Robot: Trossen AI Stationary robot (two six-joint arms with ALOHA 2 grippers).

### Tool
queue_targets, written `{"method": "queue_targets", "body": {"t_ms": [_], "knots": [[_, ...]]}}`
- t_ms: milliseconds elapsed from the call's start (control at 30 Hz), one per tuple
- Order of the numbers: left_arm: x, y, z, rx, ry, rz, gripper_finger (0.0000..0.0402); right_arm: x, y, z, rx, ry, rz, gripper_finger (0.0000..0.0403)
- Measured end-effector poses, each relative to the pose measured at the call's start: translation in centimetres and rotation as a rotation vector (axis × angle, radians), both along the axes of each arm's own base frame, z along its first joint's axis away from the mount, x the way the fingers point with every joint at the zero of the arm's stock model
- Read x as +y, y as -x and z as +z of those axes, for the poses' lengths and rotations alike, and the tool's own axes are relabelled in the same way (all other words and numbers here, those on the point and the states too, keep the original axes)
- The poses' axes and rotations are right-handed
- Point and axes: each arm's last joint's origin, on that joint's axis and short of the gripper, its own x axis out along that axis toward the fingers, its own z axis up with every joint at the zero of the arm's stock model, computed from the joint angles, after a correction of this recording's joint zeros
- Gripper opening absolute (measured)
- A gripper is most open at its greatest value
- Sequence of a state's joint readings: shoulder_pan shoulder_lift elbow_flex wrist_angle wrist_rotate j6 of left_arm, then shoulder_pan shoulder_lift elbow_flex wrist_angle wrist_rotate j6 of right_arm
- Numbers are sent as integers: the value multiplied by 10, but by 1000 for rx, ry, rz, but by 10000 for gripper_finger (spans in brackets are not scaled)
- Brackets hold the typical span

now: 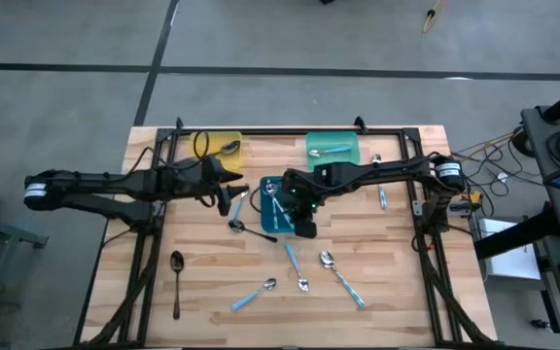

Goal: Sort silverware by color (type)
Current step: Put the white patterned spoon into the blue bin

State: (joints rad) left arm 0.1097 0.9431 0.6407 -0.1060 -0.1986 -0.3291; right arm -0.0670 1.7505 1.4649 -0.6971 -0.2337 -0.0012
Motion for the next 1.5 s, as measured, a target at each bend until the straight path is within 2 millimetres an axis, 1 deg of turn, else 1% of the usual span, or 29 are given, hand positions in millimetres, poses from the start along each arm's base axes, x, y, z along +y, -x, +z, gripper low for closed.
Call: {"method": "queue_targets", "body": {"t_ms": [233,400,500,700,833,933,1033,1233,1367,1500], "knots": [[1,-5,-4,16,8,3,187,0,8,-10,31,-2,-1,86],[1,-10,3,14,9,3,187,1,13,-14,57,-4,-1,86],[1,-10,8,64,30,5,187,3,20,-7,64,-4,3,86],[1,-11,20,193,64,14,187,6,42,8,44,-3,9,86],[-1,-16,24,201,62,5,187,7,60,17,14,13,-31,86],[-1,-20,23,215,62,3,187,6,71,17,-49,57,-93,86],[0,-25,20,220,63,4,187,5,82,14,-116,84,-152,86],[2,-45,10,197,56,1,187,4,97,-1,-255,135,-217,86],[3,-59,1,216,30,-15,187,4,97,-6,-382,141,-213,86],[5,-74,-6,262,-1,-36,187,4,92,-8,-511,135,-221,86]]}}
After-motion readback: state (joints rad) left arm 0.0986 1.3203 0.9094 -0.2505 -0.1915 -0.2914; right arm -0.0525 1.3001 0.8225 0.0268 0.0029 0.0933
